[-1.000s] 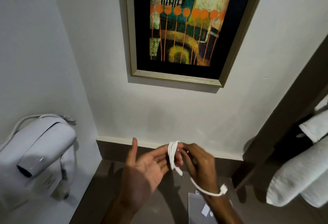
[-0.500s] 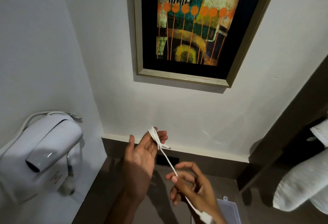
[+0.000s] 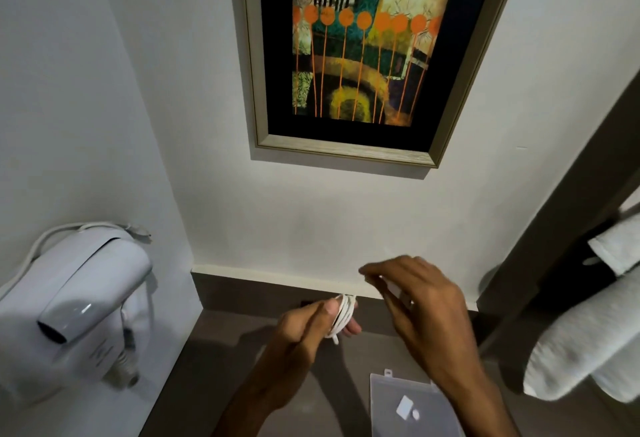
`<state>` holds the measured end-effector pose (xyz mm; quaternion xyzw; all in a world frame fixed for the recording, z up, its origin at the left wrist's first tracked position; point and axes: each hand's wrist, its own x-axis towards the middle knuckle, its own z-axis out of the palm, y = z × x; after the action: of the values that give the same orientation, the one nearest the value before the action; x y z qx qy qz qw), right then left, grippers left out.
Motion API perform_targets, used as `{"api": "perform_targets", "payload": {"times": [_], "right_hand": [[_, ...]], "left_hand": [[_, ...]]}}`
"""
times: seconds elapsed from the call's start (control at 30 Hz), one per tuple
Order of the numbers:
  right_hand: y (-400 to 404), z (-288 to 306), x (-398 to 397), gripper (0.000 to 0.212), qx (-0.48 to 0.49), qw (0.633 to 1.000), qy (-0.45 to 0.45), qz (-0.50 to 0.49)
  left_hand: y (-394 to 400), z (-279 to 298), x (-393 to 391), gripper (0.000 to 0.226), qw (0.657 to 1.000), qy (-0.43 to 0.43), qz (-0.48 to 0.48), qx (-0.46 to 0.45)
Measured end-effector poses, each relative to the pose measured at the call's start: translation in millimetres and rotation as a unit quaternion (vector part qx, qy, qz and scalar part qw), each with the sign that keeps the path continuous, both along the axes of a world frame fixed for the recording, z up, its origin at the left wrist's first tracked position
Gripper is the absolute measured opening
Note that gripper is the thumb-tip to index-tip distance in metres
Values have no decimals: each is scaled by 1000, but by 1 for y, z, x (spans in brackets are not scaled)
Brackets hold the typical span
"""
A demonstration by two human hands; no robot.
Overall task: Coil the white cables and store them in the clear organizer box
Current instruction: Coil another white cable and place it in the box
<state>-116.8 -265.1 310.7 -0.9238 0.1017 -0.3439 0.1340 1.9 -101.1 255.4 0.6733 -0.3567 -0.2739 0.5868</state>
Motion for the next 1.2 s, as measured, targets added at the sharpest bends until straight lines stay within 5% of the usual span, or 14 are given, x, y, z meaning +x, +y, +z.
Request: {"api": "perform_targets", "payload": {"times": [0.17,0.33,0.4,0.47,0.57,0.6,0.73,0.83,1.0,1.2], "right_hand": [[-27,-10,21,20,215,972,-95,1],[-8,-38,24,19,384,921,-48,52],[7,-56,18,34,449,890,-24,76],[22,-70,14,54,541,834,0,109],[34,-83,14,91,745,645,-3,171],[34,-87,13,93,760,624,-14,182],[30,-91,5,63,710,688,-78,128],[14,-87,8,36,709,683,-145,95],[-13,-72,24,37,632,763,-128,48],[-45,-36,26,42,503,857,-101,39]], "left_hand": [[5,11,-2,46,996,31,-67,-58],[0,14,-6,42,988,96,-46,-110],[-4,11,-6,51,988,98,-17,-121],[-8,10,-4,60,980,134,26,-148],[-12,13,-1,67,958,226,68,-164],[-13,14,1,66,955,239,76,-160],[-7,16,10,54,965,210,80,-135],[1,14,12,48,981,165,40,-93],[5,13,10,38,994,67,-78,-24],[2,5,12,27,998,-45,-16,34]]}}
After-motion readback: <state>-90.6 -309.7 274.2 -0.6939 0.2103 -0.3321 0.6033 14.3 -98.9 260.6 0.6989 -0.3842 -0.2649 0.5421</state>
